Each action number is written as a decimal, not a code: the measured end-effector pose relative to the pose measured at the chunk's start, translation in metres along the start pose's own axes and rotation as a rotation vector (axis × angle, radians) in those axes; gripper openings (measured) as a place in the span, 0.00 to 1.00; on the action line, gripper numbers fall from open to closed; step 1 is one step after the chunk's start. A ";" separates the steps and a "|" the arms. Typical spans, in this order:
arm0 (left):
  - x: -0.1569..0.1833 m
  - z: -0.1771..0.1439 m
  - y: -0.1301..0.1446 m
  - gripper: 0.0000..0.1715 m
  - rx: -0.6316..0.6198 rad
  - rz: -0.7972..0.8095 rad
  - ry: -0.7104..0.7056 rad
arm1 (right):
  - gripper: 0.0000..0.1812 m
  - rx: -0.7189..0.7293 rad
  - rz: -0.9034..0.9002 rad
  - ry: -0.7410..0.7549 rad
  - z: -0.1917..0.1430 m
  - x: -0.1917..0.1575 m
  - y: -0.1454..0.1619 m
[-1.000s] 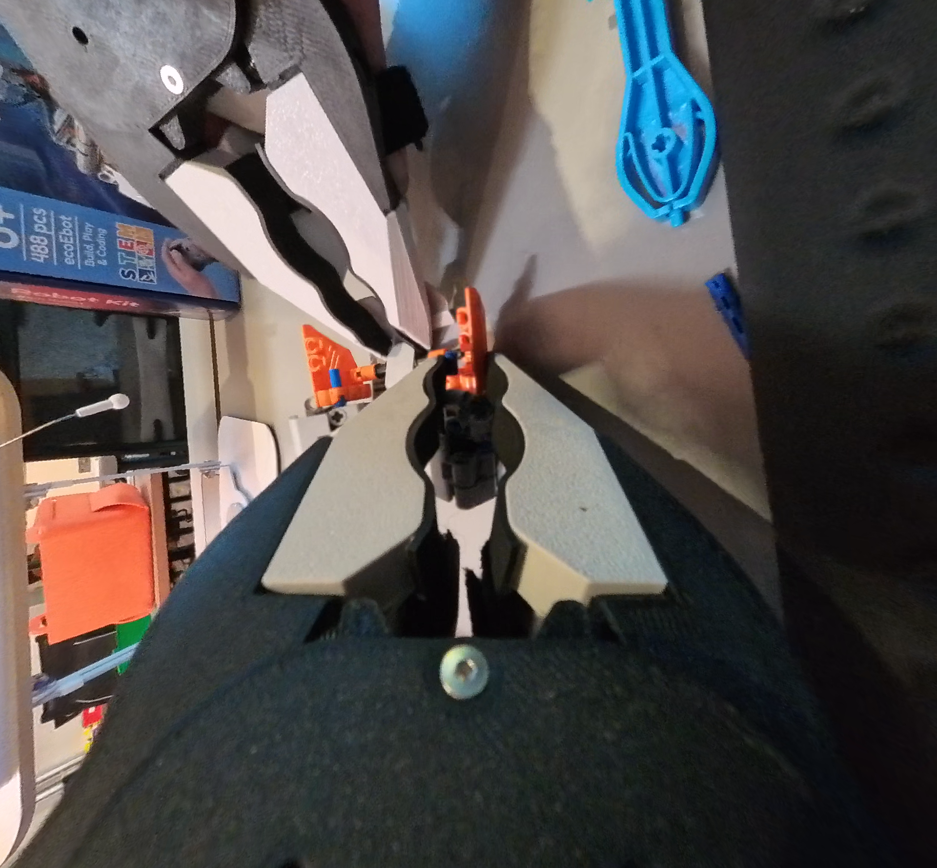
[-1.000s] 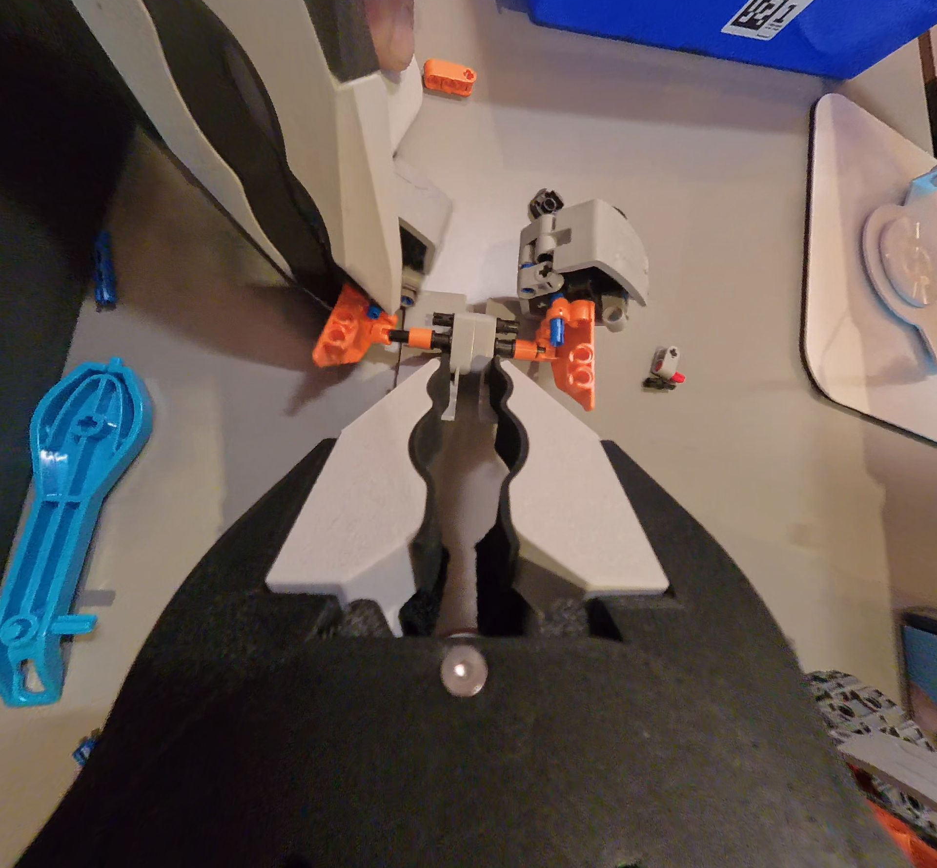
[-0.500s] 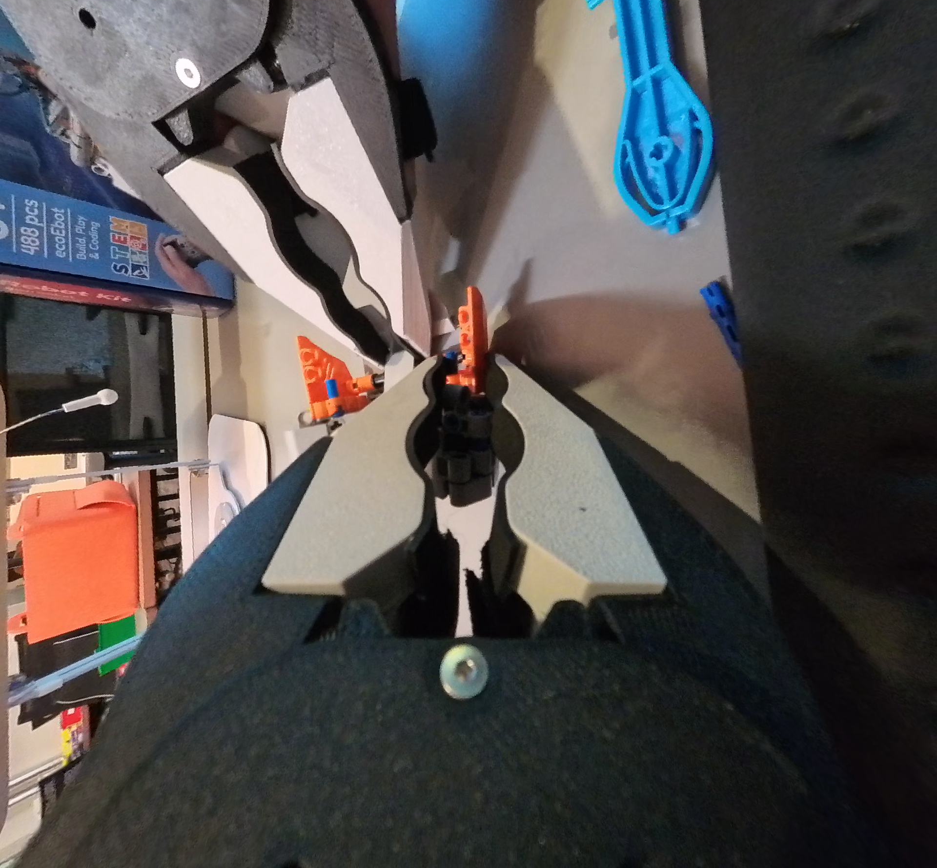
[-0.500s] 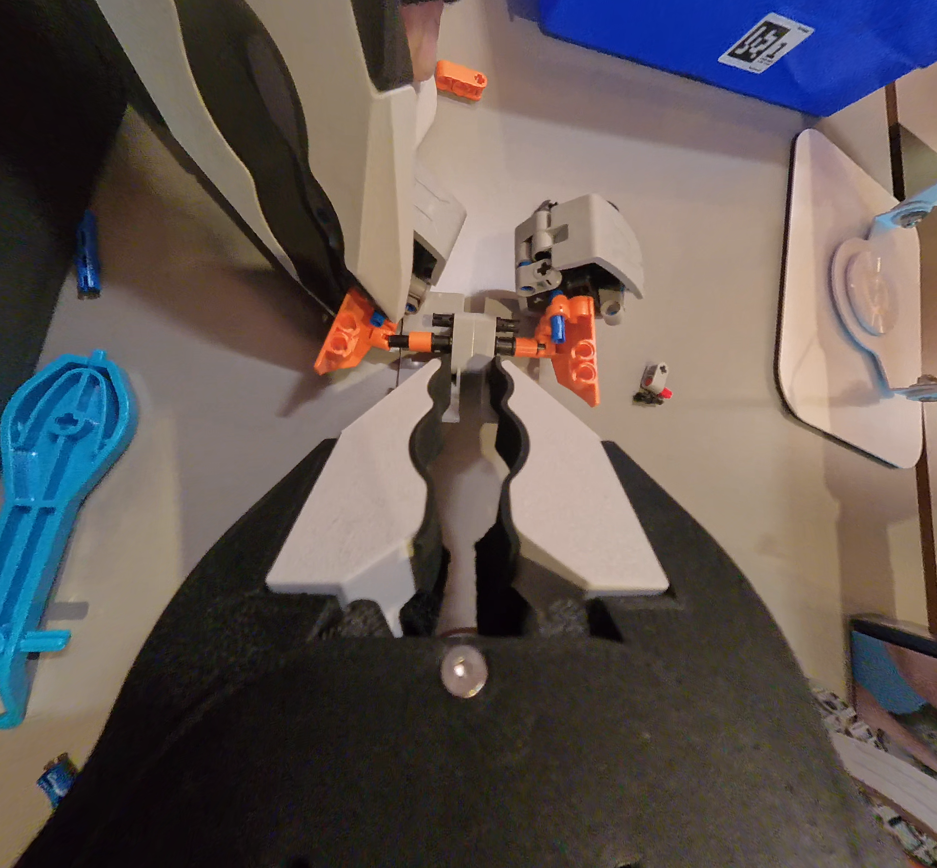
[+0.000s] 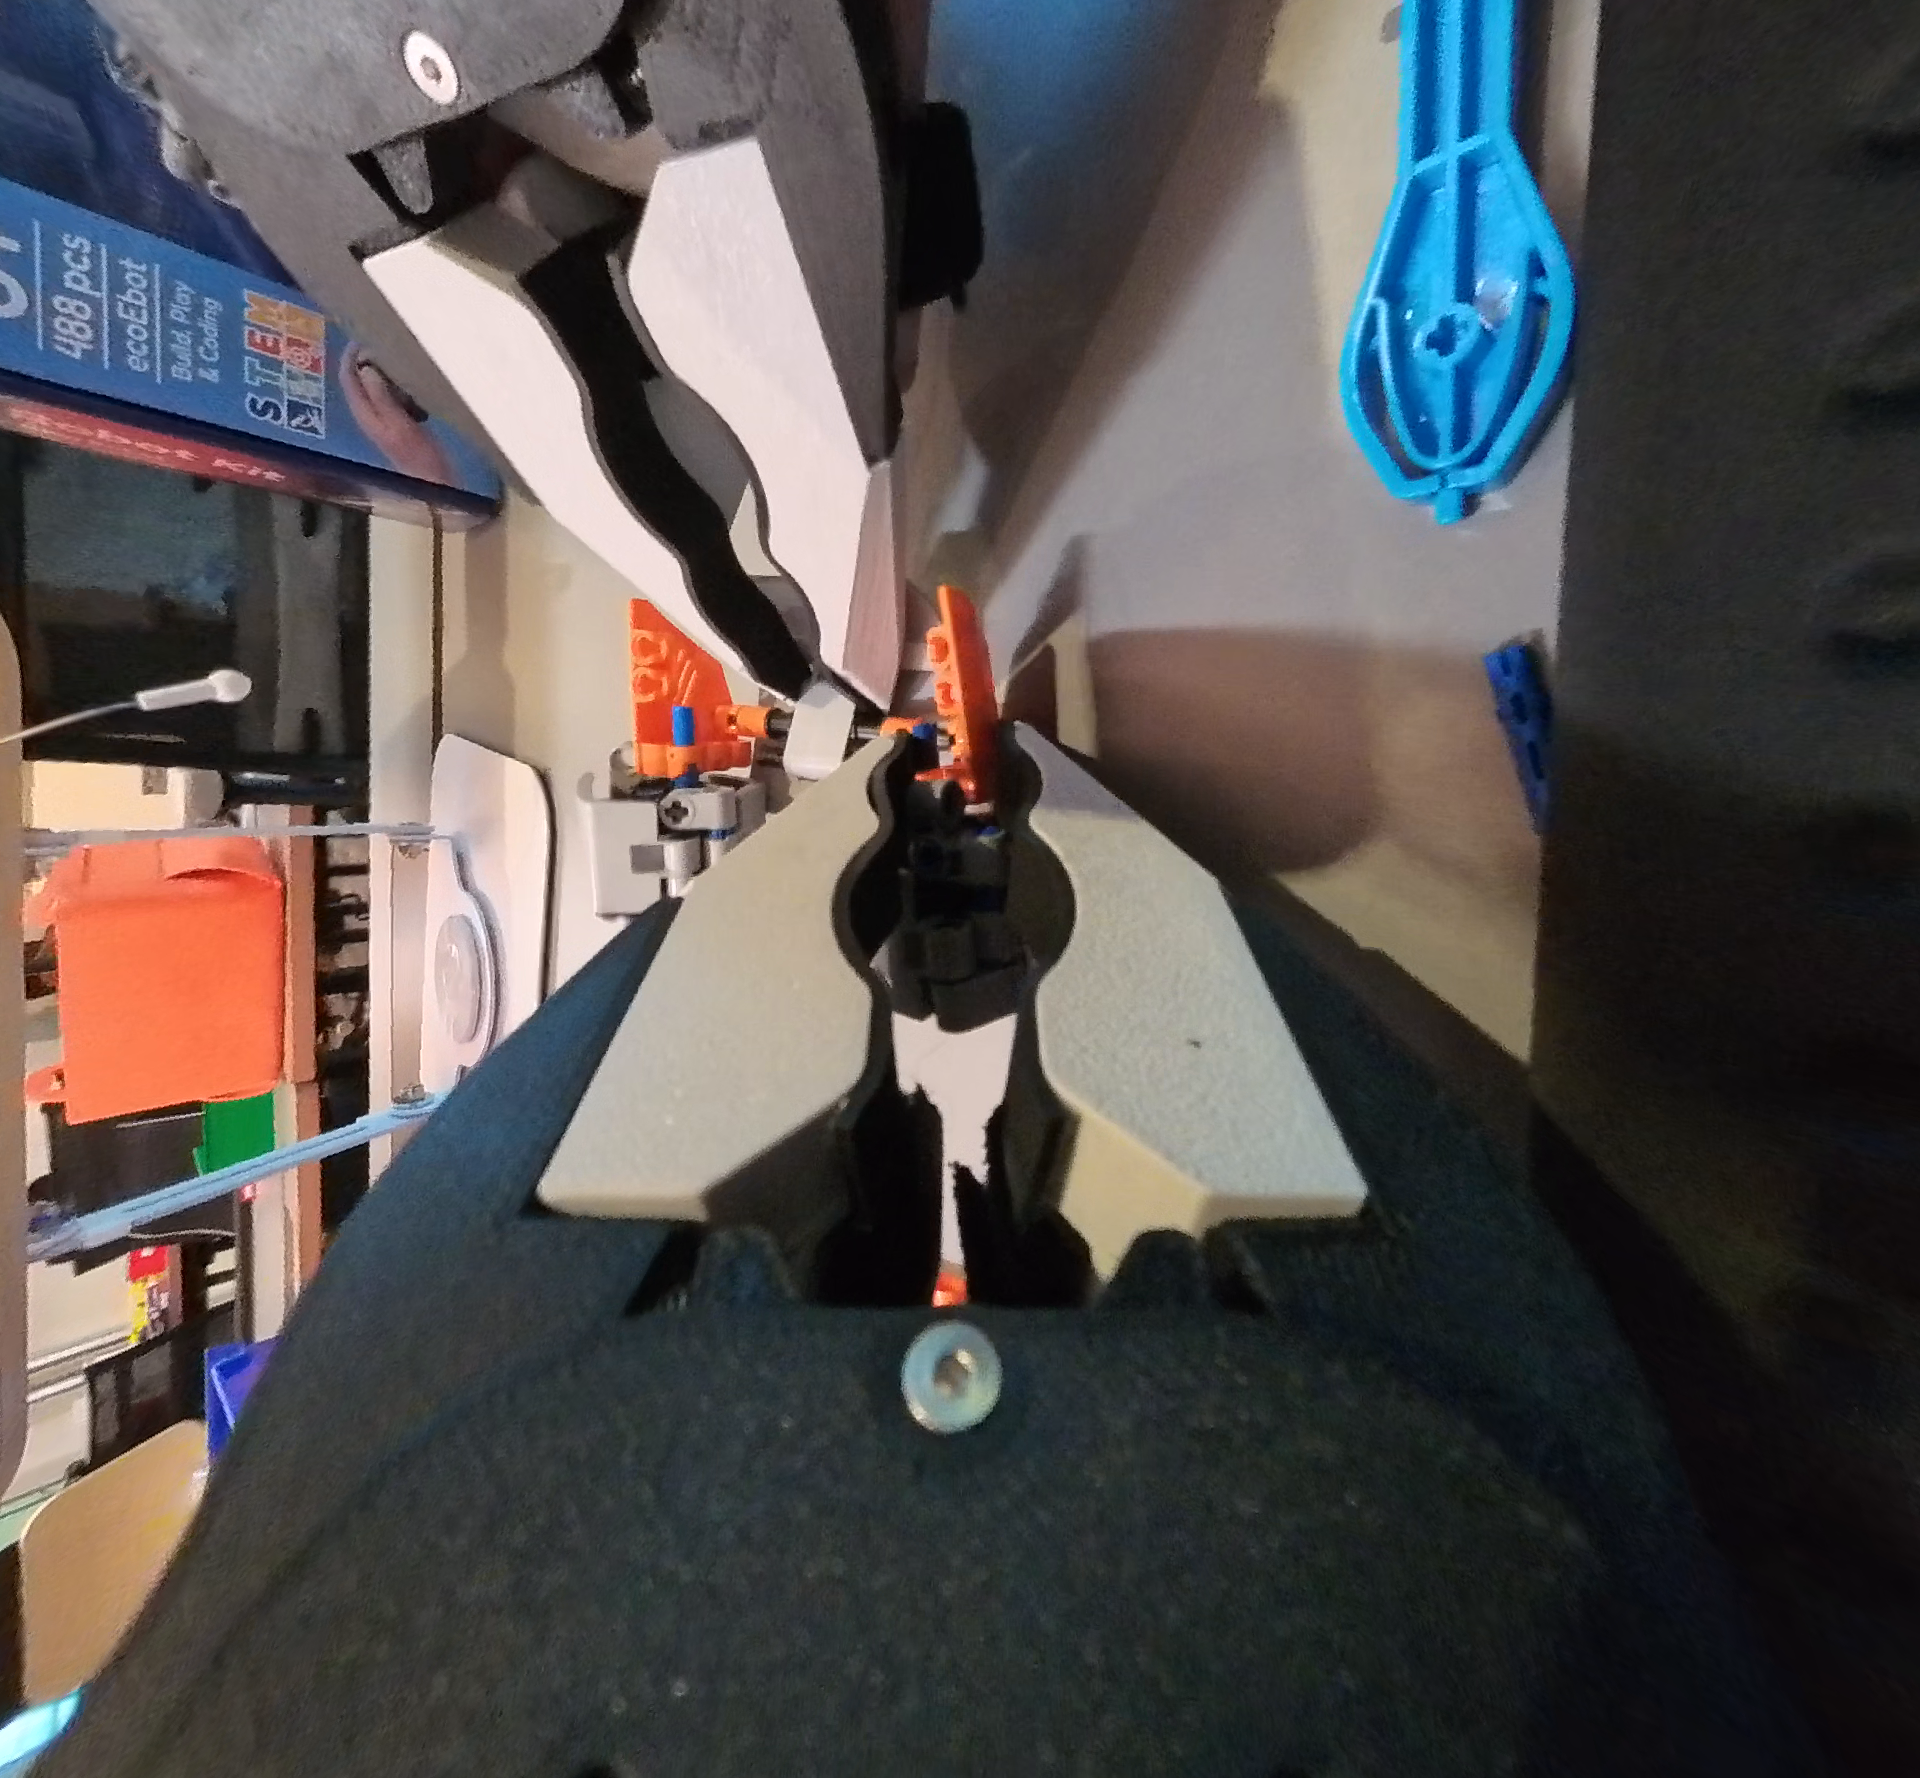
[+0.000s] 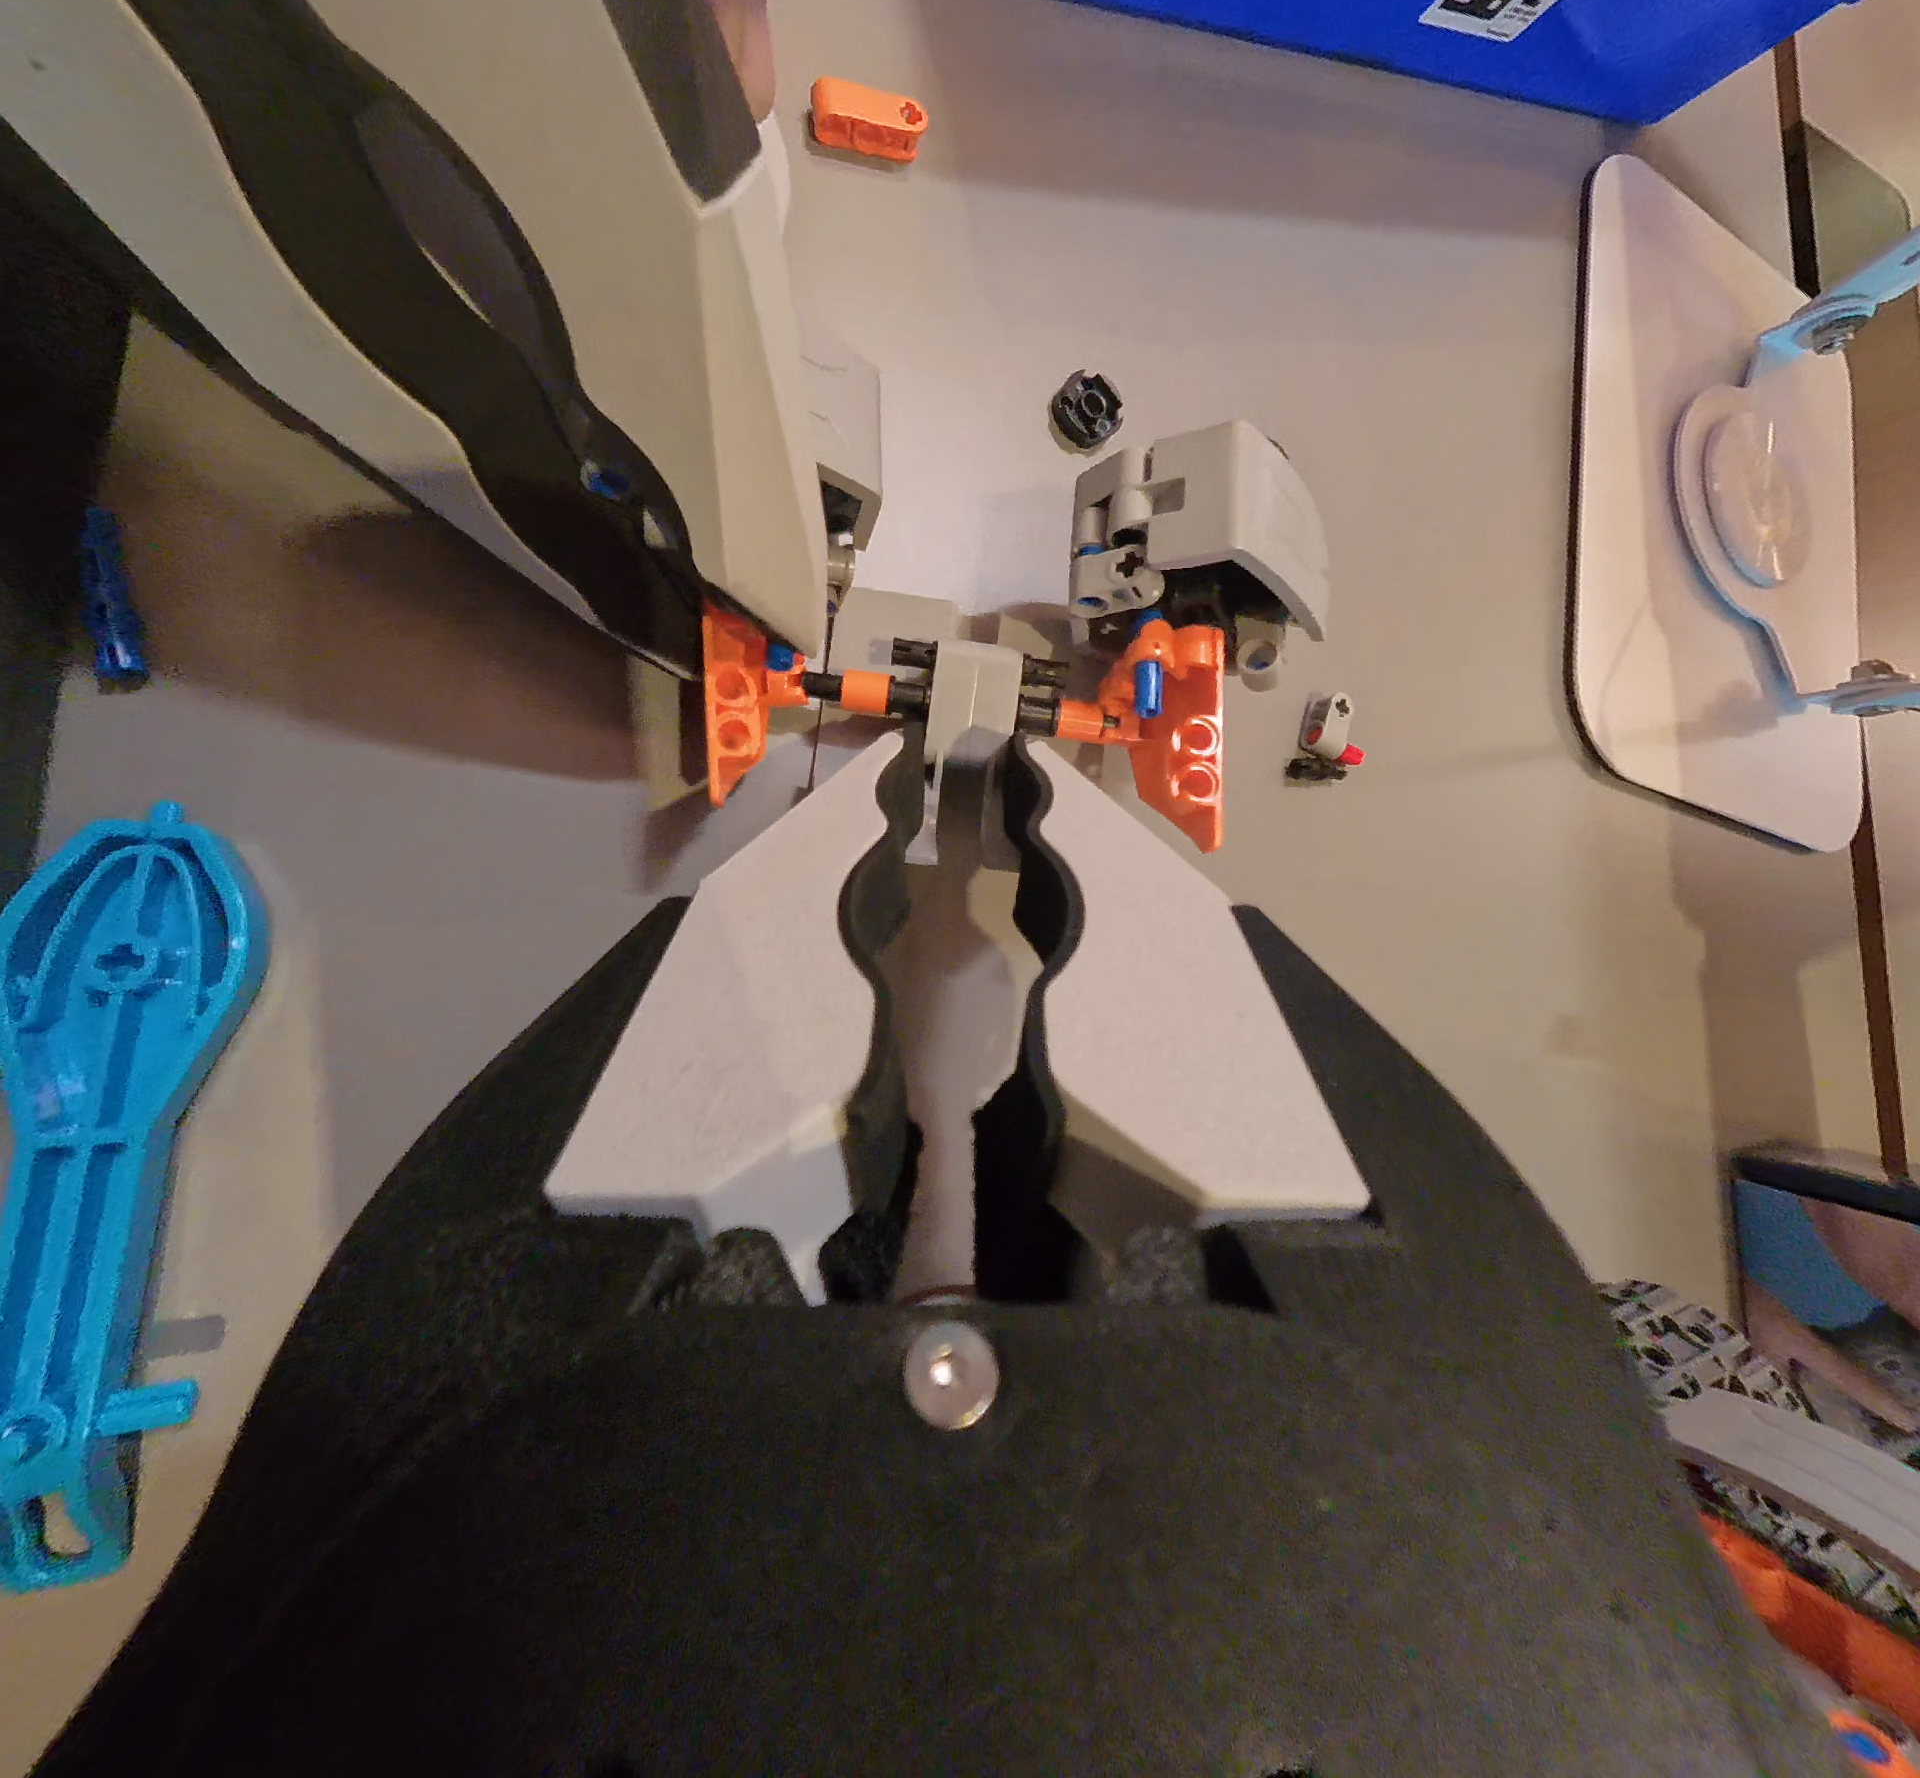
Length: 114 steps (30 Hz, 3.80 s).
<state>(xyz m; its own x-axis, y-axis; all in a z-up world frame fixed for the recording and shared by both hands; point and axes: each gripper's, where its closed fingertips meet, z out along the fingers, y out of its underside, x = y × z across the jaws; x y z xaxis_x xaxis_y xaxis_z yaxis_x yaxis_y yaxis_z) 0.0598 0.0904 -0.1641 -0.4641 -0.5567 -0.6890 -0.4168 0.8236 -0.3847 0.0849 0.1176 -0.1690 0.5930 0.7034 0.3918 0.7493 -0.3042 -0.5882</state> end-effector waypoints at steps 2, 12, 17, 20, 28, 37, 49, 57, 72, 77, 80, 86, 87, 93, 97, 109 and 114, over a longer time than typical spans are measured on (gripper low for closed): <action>-0.001 0.000 0.000 0.07 -0.008 0.002 -0.011 | 0.07 0.001 0.009 -0.007 0.000 0.000 0.000; 0.004 -0.001 -0.004 0.07 0.008 0.112 -0.031 | 0.07 0.007 -0.006 -0.072 -0.002 -0.005 0.000; 0.007 -0.001 -0.006 0.07 -0.005 0.189 -0.069 | 0.07 -0.007 -0.046 -0.088 -0.003 -0.007 0.001; 0.008 -0.002 -0.007 0.07 -0.002 0.183 -0.072 | 0.07 0.000 -0.082 -0.077 -0.004 -0.008 0.000; 0.007 -0.003 -0.006 0.07 -0.006 0.211 -0.103 | 0.07 0.029 -0.108 -0.091 -0.006 -0.009 0.001; 0.009 -0.002 -0.008 0.07 0.005 0.199 -0.092 | 0.07 0.031 -0.162 -0.072 -0.006 -0.010 0.000; 0.007 -0.003 -0.005 0.07 -0.033 0.088 -0.103 | 0.07 -0.003 -0.123 -0.011 -0.005 -0.007 0.000; 0.007 -0.003 -0.003 0.07 -0.065 0.060 -0.125 | 0.07 -0.028 -0.103 0.038 -0.005 -0.007 0.000; 0.002 -0.004 -0.003 0.07 -0.048 -0.004 -0.121 | 0.07 0.015 -0.086 -0.024 -0.005 -0.011 -0.002; 0.004 -0.004 -0.004 0.07 -0.039 0.010 -0.110 | 0.07 0.022 -0.071 -0.051 -0.004 -0.012 -0.003; 0.002 -0.005 -0.004 0.08 -0.031 0.008 -0.111 | 0.07 0.050 -0.020 -0.068 -0.005 -0.010 -0.004; -0.012 -0.021 -0.007 0.26 0.050 -0.047 -0.162 | 0.07 0.070 0.006 -0.122 -0.009 -0.012 -0.005; -0.014 -0.023 -0.006 0.30 0.064 -0.083 -0.155 | 0.07 0.066 -0.003 -0.118 -0.008 -0.012 -0.004; -0.015 -0.028 0.005 0.34 0.088 -0.210 -0.098 | 0.08 0.064 0.031 -0.159 -0.007 -0.016 -0.003; -0.014 -0.031 0.015 0.33 0.095 -0.305 -0.054 | 0.08 0.054 0.047 -0.175 -0.007 -0.017 -0.001; -0.026 -0.029 0.052 0.20 -0.025 -0.466 -0.096 | 0.15 0.074 0.147 -0.201 -0.025 -0.007 -0.005; -0.027 -0.034 0.037 0.27 0.093 -0.594 -0.022 | 0.16 0.058 0.182 -0.204 -0.031 -0.001 -0.001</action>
<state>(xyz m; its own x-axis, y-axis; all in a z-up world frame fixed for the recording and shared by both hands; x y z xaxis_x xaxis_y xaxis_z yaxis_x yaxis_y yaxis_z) 0.0304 0.1326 -0.1389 -0.1560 -0.9231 -0.3516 -0.5289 0.3787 -0.7595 0.0928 0.0977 -0.1472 0.6403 0.7573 0.1285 0.6140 -0.4042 -0.6780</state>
